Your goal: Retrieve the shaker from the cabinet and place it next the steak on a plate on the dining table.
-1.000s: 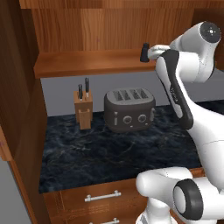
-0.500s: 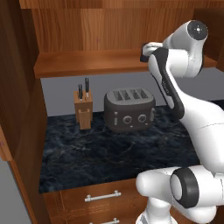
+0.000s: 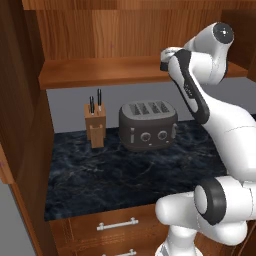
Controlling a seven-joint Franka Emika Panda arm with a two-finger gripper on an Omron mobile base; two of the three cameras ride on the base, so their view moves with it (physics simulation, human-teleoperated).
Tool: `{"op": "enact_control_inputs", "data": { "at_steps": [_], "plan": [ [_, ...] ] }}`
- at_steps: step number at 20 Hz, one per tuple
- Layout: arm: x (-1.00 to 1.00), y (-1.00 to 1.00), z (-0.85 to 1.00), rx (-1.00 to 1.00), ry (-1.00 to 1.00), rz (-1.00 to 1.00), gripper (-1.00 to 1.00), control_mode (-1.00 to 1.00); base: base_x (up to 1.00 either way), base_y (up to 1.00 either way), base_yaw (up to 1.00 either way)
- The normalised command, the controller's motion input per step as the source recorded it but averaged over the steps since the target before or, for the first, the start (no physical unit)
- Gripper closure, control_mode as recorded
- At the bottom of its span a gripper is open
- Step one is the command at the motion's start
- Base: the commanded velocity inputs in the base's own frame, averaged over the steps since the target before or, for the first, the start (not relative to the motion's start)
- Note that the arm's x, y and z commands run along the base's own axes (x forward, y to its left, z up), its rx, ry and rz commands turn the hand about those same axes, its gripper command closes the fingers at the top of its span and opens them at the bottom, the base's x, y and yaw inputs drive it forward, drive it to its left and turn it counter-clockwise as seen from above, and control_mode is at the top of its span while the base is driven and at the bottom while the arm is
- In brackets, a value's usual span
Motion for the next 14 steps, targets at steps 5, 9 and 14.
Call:
{"op": "enact_control_inputs", "data": {
  "at_steps": [5, 9, 14],
  "plan": [
    [0.34, -0.11, -0.05, 0.00, 0.03, 0.07, -1.00, -1.00, 0.00, 0.00, 0.00],
    [0.36, -0.01, 0.00, 0.00, 0.01, 0.00, -1.00, -1.00, 0.00, 0.00, 0.00],
    [0.37, 0.00, 0.00, 0.00, 0.00, 0.00, -1.00, -1.00, 0.00, 0.00, 0.00]
  ]
}}
